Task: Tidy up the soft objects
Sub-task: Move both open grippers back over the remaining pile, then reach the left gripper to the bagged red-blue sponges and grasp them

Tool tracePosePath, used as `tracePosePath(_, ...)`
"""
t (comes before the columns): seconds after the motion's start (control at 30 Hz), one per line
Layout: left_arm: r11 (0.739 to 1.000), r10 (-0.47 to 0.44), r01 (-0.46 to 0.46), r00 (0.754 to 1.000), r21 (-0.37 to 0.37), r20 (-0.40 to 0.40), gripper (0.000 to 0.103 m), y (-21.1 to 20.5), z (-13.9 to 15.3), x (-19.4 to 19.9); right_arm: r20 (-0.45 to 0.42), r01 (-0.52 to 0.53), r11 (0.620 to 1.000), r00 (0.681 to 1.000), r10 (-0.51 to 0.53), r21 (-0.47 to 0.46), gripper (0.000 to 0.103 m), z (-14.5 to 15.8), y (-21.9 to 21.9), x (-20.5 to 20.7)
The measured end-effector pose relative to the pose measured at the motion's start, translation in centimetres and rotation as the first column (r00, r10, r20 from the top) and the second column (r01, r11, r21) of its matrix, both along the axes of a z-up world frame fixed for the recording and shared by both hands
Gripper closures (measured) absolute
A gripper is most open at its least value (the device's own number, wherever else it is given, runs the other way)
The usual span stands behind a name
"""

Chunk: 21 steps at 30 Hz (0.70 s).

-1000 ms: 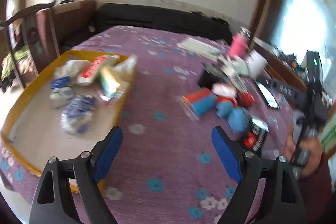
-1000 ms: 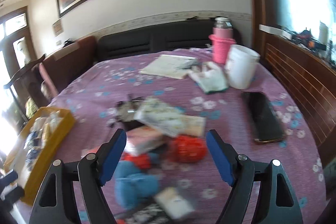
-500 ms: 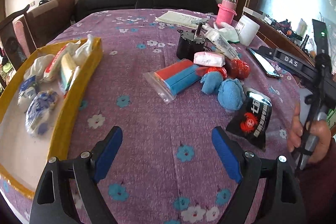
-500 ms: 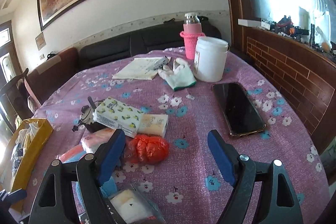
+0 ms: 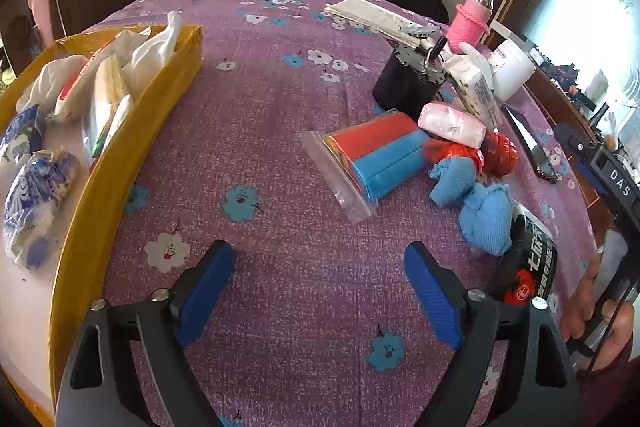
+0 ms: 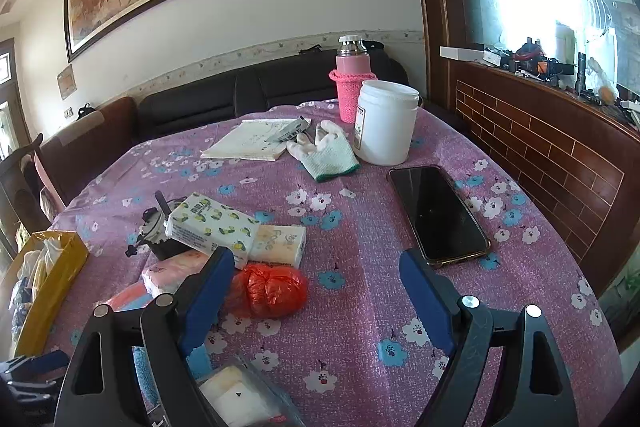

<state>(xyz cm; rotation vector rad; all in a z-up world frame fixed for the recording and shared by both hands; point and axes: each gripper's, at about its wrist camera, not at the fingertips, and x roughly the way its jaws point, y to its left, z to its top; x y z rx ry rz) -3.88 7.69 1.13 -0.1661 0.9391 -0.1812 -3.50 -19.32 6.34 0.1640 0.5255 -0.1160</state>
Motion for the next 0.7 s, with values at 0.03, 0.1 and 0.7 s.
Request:
tracePosePath(0.03, 1.000, -0.016, 0.016, 1.000, 0.012, -0.006, 0.008, -0.3, -0.1, 0.1, -0.001, 0.000, 1.000, 1.000, 0.000, 0.000, 0.015, 0.0, 0.0, 0.0)
tracePosePath(0.1, 0.999, -0.040, 0.040, 0.999, 0.031, -0.018, 0.000, -1.0, -0.2, 0.3, -0.006, 0.000, 1.000, 1.000, 0.000, -0.003, 0.015, -0.1, 0.0, 0.1)
tracePosePath(0.7, 0.967, -0.078, 0.092, 0.994, 0.238, -0.071, 0.000, -3.7, -1.1, 0.5, 0.058, 0.015, 0.995, 0.998, -0.021, 0.094, 0.009, 1.4, -1.4, -0.2)
